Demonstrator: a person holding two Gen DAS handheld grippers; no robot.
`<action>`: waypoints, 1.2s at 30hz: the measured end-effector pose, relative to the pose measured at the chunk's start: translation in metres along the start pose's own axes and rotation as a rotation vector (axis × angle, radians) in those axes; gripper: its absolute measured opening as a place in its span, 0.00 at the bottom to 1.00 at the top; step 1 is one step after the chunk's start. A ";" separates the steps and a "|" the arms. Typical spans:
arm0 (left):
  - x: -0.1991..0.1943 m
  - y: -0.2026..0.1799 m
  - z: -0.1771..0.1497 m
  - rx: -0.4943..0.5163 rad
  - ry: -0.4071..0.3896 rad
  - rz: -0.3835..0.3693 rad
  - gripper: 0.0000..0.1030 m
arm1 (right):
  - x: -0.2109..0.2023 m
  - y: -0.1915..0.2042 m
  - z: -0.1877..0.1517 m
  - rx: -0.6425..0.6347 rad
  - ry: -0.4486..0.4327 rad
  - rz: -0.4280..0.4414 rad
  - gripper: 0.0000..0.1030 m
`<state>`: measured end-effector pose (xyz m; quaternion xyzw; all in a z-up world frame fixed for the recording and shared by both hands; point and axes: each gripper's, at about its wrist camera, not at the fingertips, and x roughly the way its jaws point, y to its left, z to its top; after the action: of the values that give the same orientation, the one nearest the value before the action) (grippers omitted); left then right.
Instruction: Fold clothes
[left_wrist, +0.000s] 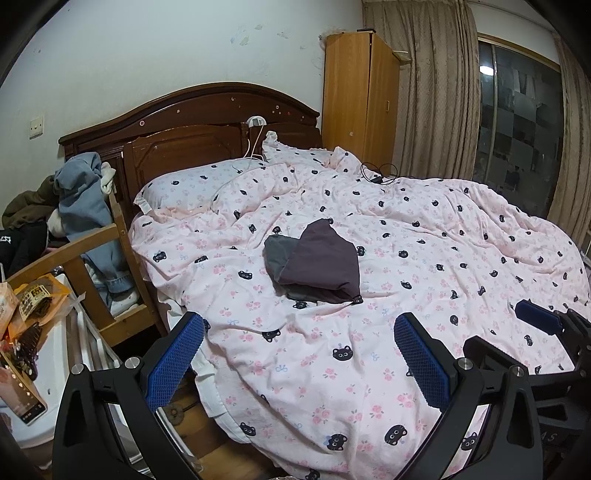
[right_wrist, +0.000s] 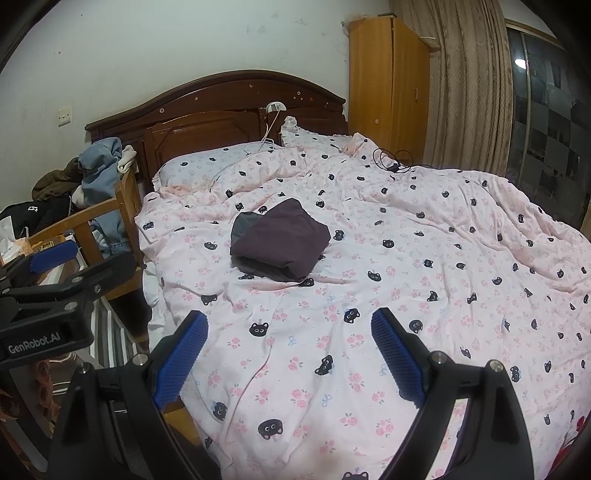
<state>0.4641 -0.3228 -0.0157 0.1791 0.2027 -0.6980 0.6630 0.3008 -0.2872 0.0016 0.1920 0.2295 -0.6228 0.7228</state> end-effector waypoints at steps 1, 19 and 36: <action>-0.001 0.000 0.000 0.001 -0.001 0.001 0.99 | 0.000 0.000 0.001 0.000 -0.001 0.001 0.89; -0.008 0.002 0.004 0.013 -0.009 0.006 0.99 | -0.004 0.004 0.008 -0.008 -0.009 0.016 0.89; -0.011 0.005 0.004 0.015 -0.011 0.016 0.99 | -0.003 0.002 0.010 -0.006 -0.009 0.015 0.89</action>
<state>0.4700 -0.3156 -0.0073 0.1819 0.1924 -0.6952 0.6682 0.3032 -0.2898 0.0118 0.1889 0.2266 -0.6174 0.7292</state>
